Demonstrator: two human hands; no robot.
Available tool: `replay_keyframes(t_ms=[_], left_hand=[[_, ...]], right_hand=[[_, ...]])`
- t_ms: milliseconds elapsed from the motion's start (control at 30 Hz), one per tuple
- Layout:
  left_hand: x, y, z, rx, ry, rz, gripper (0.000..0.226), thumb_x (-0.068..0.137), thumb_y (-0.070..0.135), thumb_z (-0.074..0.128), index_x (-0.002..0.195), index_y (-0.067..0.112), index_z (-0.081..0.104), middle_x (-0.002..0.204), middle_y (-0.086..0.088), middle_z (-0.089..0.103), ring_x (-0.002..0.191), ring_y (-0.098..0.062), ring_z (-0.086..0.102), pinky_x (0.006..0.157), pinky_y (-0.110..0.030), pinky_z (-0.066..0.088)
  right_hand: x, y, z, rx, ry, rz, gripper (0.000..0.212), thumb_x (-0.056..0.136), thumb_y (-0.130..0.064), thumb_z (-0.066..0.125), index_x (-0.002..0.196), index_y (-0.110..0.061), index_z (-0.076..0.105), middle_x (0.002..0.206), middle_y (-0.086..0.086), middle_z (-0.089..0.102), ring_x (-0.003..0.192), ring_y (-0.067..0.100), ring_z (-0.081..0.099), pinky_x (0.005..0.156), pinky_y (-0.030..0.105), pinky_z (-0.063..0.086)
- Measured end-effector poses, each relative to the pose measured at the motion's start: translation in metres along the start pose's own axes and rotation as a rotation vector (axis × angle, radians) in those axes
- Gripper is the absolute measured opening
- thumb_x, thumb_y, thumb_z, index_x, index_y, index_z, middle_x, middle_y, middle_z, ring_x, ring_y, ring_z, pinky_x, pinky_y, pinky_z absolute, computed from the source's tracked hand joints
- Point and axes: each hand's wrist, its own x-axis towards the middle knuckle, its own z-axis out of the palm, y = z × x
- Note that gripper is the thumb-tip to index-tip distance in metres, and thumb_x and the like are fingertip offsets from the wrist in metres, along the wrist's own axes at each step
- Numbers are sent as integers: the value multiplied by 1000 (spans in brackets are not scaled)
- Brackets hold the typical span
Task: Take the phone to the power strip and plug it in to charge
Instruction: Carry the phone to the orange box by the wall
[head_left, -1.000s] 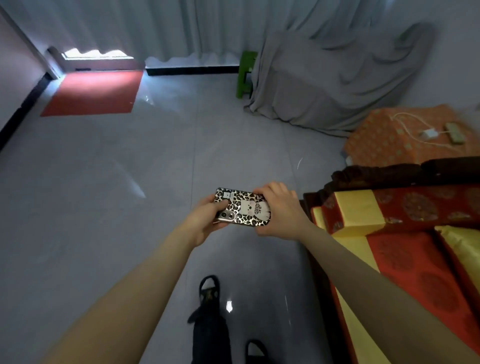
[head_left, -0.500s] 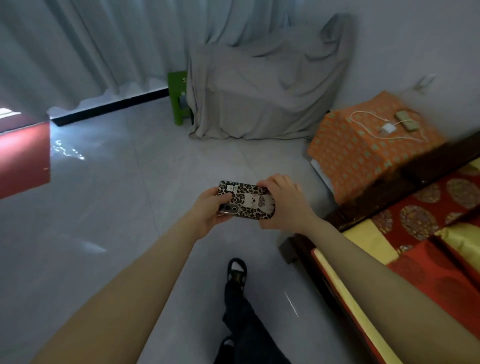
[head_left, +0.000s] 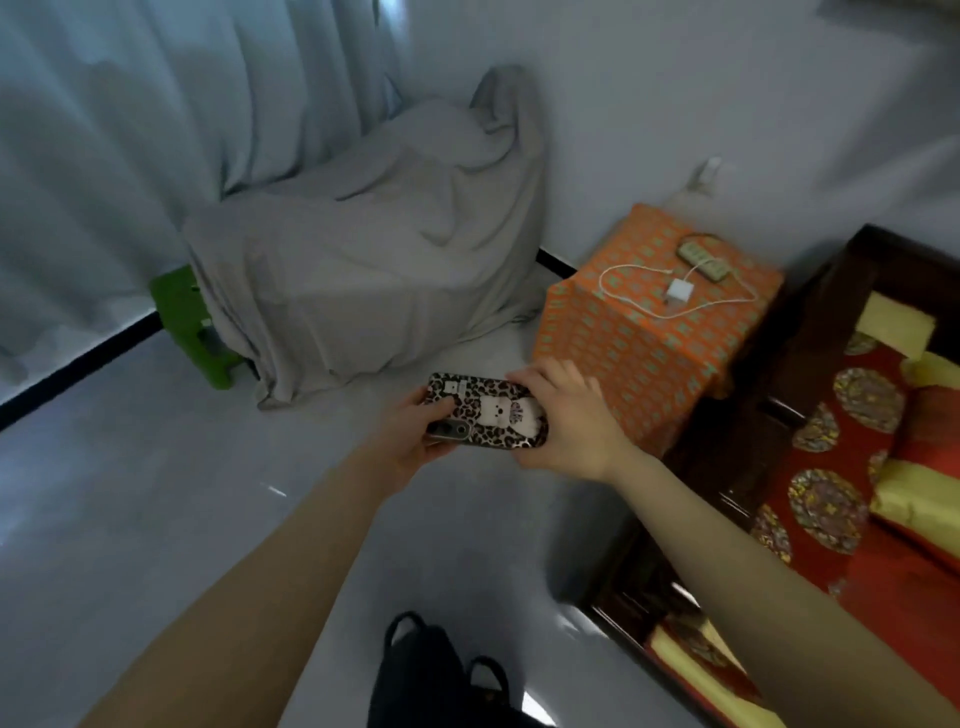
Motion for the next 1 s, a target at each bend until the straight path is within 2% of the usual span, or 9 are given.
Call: replay_keyframes(t_ms=[133,200,267,367,500,567,700,900,1000], left_hand=[[82,51,30,70,-147,-12,21,89,6,55,108,12,61,96,-6,68,78,-17,66,61,-30,58],[127,73,47,102,-232,-18,28,89,3,53,117,5,57,103,-13,65,83,-21,64,71,-36,60],[169,94,67,159,-303,-61,30,89,3,54,119,7,56,108,-13,64,88,-22,63,81,-40,56],[220,124,98,219,-371,-122,27,89,3,55,115,11,57,108,-11,64,87,-21,63,80,-38,55],[269,147,143,298,-421,-242,43,90,2,53,132,3,49,121,-17,59,95,-26,61,89,-42,49],[296,156,172,342,-463,-279,45,90,2,54,134,3,47,125,-19,59,93,-26,61,87,-40,50],[354,173,237,427,-522,-279,46,89,4,56,134,6,48,134,-19,57,107,-30,58,84,-39,51],[441,192,315,408,-529,-336,35,89,6,55,123,15,53,109,-9,64,87,-20,63,73,-34,56],[478,199,344,430,-533,-356,38,89,7,56,125,16,54,113,-9,64,87,-21,64,66,-33,58]], right_hand=[[51,51,-10,-21,25,179,91,56,-48,77,136,-23,42,125,2,46,116,24,37,83,40,33],[73,76,-14,-18,67,287,90,57,-49,78,135,-22,43,123,2,46,115,26,38,86,43,36],[92,101,-21,17,100,410,90,56,-49,80,134,-21,44,122,3,46,114,26,39,89,45,41],[121,131,-33,40,112,499,91,56,-45,82,134,-15,47,123,7,48,114,27,40,92,49,43],[138,174,-47,14,82,587,89,57,-40,81,134,-11,46,131,12,47,118,31,41,97,50,43],[143,202,-53,15,90,644,90,57,-40,81,136,-14,44,130,10,47,118,30,41,97,49,43],[161,269,-66,22,138,719,87,58,-44,81,132,-16,47,125,6,49,116,27,44,95,48,44],[203,366,-97,86,174,766,85,56,-36,80,131,-12,48,123,9,50,113,30,43,94,47,44],[221,403,-107,107,145,806,88,57,-33,84,133,-11,47,126,10,49,116,28,41,98,44,41]])
